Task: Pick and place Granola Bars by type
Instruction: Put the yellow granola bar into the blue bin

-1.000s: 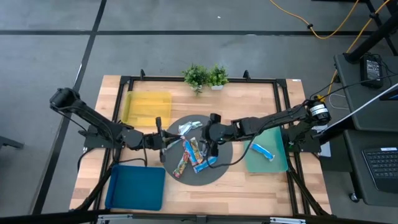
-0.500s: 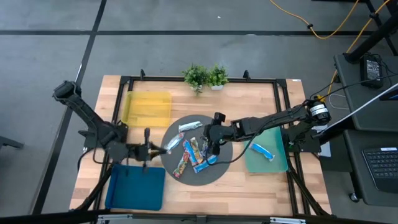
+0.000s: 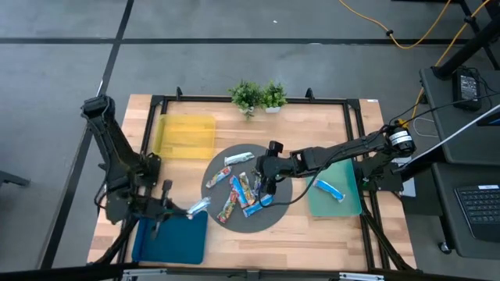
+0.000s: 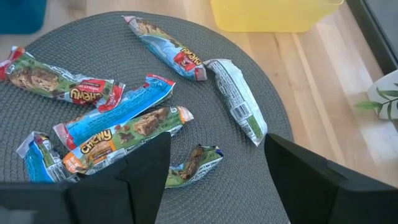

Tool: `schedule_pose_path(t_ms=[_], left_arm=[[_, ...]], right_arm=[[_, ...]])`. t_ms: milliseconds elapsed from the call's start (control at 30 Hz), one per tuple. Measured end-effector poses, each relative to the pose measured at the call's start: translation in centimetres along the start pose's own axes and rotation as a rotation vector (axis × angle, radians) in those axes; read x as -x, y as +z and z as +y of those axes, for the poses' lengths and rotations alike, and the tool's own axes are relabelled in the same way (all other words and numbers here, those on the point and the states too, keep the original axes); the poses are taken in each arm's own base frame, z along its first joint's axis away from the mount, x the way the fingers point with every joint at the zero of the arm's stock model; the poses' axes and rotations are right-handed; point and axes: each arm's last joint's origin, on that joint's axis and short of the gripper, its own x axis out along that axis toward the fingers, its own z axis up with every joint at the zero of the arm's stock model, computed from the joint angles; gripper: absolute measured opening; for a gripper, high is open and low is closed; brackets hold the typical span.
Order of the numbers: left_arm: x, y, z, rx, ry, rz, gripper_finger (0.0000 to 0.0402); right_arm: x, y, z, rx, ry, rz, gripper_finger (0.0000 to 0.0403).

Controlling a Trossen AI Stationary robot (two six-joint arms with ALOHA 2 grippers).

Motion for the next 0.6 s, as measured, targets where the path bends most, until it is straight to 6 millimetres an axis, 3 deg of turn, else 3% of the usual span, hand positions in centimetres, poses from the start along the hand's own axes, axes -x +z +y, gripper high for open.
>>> schedule_pose_path(t_ms=[267, 600], left_arm=[[1.1, -1.0, -1.2, 0.201, -0.046, 0.038, 0.0002], [0.3, -4.1, -3.1, 0.313, -0.154, 0.253, 0.0002]], right_arm=[[0.0, 0.0, 0.0, -0.003, 0.000, 0.000, 0.0261], [0.0, 0.0, 0.0, -0.006, 0.000, 0.000, 0.0261]])
